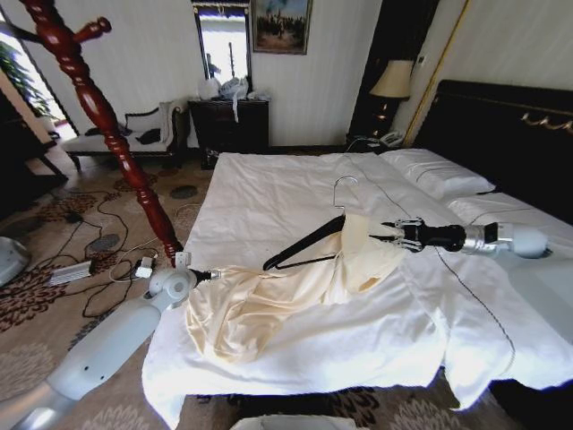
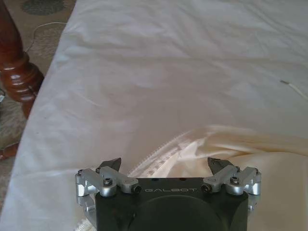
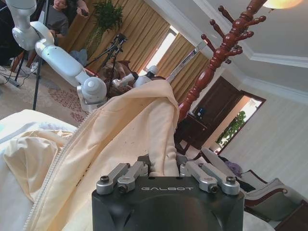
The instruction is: Pick up the clothes from the bed and hang them on the clothes hanger.
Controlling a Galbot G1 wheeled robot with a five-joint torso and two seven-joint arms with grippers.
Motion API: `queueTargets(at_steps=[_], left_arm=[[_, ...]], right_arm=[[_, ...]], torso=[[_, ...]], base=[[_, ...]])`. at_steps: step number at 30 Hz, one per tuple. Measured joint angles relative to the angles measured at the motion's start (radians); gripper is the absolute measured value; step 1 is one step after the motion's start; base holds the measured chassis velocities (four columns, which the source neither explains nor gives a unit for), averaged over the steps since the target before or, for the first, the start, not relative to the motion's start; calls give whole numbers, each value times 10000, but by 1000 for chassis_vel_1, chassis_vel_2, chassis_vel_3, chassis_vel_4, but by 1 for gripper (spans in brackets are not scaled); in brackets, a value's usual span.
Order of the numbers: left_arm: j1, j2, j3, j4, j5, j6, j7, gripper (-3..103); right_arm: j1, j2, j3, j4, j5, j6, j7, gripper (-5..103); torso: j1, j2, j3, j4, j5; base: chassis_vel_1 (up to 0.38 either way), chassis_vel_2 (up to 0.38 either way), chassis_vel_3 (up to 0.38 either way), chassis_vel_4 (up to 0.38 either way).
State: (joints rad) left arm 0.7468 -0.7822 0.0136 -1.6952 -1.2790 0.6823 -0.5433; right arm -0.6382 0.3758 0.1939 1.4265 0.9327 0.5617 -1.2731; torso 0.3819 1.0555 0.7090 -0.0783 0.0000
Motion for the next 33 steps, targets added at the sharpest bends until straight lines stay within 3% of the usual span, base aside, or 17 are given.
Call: queueTargets(at_steps=[2,4,8,10,13,17,18,20,22,23,24,28,29,32,33], left_arm=[[9,-47,12,7,146,-78,133,103],[45,-88,22,-1,342,-199,303,99],[343,-123,-44,-292,364,-455,443,78],[392,-128,-59,-333,273,-459,442,78],[523,-175,-132,-491,-172,-409,331,62],[564,-199,-287,-696,-519,-394,224,51],[570,-198,-375,-785,-646,-392,213,40],[571,-189,-439,-828,-722,-395,213,40],[571,-172,-525,-863,-810,-410,220,34],[571,-160,-682,-924,-979,-509,315,24],[571,-160,-682,-924,-979,-509,315,24],[528,-150,-1053,-998,-1102,-1087,847,8],[528,-150,-1053,-998,-1102,-1087,847,8],[234,-180,-1605,-1085,-1377,-2228,1435,1],[234,-180,-1605,-1085,-1377,-2228,1435,1]], right_arm=[[2,4,-11,-6,-6,14,0,23],[13,5,-24,-8,-13,30,0,23],[25,-13,-65,-14,-26,94,33,23],[30,-16,-76,-24,-27,106,50,23],[68,-31,-110,-51,-42,144,104,23],[67,-58,-119,-53,-66,190,184,23],[34,-82,-112,-50,-78,231,224,23],[9,-97,-99,-48,-81,253,246,23],[-18,-111,-88,-55,-95,284,286,23],[-34,-112,-82,-91,-114,310,344,23],[-34,-112,-82,-91,-114,310,344,23],[-61,-61,-114,-160,-122,308,673,23],[-61,-61,-114,-160,-122,308,673,23],[-111,89,-173,-225,-305,24,1458,23],[-111,89,-173,-225,-305,24,1458,23]], torso=[[0,0,0,0,0],[0,0,0,0,0],[0,0,0,6,0],[0,0,0,5,0],[0,0,0,5,0],[0,0,0,5,0],[0,0,-1,4,1],[0,0,-1,3,1],[0,0,0,3,0],[0,0,-1,4,0],[0,0,-1,4,0],[0,0,-1,3,0],[0,0,-1,3,0],[0,0,0,5,-2],[0,0,0,5,-2]], base=[[0,0,0,0],[0,0,0,0],[0,0,0,0],[0,0,0,0],[0,0,0,0],[0,0,0,0],[0,0,0,0],[0,0,0,0],[0,0,0,0],[0,0,0,0],[0,0,0,0],[0,0,0,0],[0,0,0,0],[0,0,0,0],[0,0,0,0]])
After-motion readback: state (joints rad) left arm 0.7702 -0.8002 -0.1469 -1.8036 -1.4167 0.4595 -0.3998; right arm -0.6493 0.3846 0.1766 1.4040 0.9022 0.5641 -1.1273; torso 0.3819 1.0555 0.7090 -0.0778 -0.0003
